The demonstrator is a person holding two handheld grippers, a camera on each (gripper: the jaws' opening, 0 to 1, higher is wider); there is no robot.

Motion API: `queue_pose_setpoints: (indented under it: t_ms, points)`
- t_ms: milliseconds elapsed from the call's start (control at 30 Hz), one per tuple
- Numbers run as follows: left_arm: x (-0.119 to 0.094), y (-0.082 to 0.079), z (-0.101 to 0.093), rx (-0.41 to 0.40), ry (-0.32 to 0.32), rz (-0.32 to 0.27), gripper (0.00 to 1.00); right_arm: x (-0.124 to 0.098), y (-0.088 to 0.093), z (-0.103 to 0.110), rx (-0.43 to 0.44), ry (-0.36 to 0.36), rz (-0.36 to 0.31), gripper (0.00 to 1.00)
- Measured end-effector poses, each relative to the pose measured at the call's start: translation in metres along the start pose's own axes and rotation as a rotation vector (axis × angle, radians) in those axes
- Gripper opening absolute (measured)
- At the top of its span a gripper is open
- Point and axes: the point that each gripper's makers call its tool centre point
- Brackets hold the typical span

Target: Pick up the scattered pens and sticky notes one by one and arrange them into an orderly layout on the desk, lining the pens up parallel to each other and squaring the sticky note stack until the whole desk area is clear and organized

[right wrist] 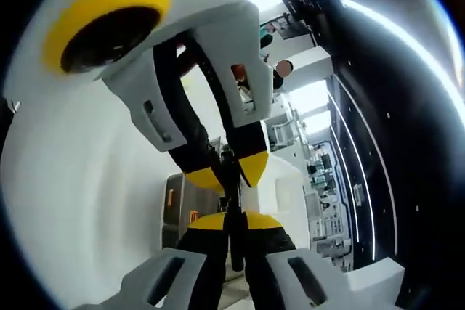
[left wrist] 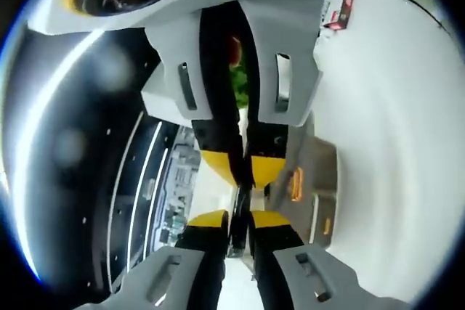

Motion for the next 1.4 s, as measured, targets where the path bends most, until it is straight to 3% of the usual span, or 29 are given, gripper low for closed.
queue_pose_setpoints:
  t_ms: [267, 533, 833, 1400]
  points:
    - [0.024, -0.002, -0.009, -0.038, 0.007, -0.017, 0.14, 0.011, 0.024, 0.009, 0.048, 0.002, 0.013, 0.09]
    - [0.029, -0.009, -0.006, -0.089, -0.018, -0.050, 0.17, 0.015, 0.039, 0.004, 0.051, 0.022, 0.044, 0.09]
    - [0.028, -0.003, -0.004, -0.108, -0.012, -0.034, 0.17, 0.014, 0.038, 0.005, 0.034, 0.028, 0.054, 0.09]
    - [0.013, 0.007, -0.004, -0.101, -0.032, -0.027, 0.17, 0.008, 0.043, 0.002, 0.114, 0.046, 0.041, 0.11]
Point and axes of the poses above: the point that each gripper's makers call its tool centre point, and the gripper's own axes: x roughly forward along the fingers, z roughly to its left, y roughly out of its underside, and after that the axes turned 4 degrees about -x, right-handed
